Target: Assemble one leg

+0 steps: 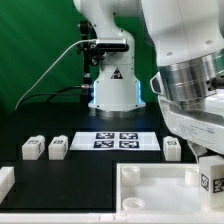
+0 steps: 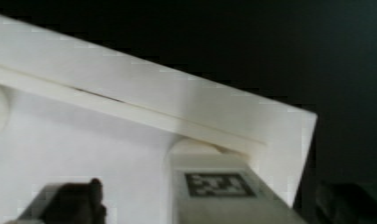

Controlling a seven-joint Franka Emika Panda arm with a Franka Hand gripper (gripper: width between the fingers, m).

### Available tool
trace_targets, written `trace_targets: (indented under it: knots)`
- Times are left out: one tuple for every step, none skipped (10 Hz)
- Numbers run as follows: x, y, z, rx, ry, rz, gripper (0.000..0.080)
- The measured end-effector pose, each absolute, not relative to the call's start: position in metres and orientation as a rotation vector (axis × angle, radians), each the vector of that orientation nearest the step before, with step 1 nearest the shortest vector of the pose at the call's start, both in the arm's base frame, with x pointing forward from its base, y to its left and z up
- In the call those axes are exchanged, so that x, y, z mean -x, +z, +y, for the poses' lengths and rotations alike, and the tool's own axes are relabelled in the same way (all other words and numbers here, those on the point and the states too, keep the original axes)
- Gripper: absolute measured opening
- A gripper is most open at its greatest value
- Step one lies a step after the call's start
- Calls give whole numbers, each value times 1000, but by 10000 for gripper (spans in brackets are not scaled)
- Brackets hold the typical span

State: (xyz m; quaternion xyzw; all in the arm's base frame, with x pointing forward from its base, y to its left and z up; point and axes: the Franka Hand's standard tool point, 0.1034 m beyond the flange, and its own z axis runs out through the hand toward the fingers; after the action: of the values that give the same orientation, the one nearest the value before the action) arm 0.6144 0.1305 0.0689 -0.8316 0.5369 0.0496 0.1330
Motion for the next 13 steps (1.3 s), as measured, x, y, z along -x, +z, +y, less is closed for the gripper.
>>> trace_targets:
  knots:
    - [-613,69,131,2572,114,1298,625]
    - [-616,72,135,2716,87,1021,645]
    - [-617,72,140,2784,73,830,645]
    - [-617,71,139,2827,52,666,649]
    - [-617,71,138,2860,31,493,649]
    - [-617,70,134,2898,6,294,649]
    - [-619,70,125,2937,-23,69,649]
    - [-620,69,118,2950,-44,-152,649]
    - [-621,68,117,2944,-78,-410,649]
    - [-621,68,117,2943,-79,-415,649]
    - [-621,68,117,2948,-74,-365,622]
    - [-621,68,117,2949,-73,-354,622]
    - [-621,68,117,2955,-66,-268,450]
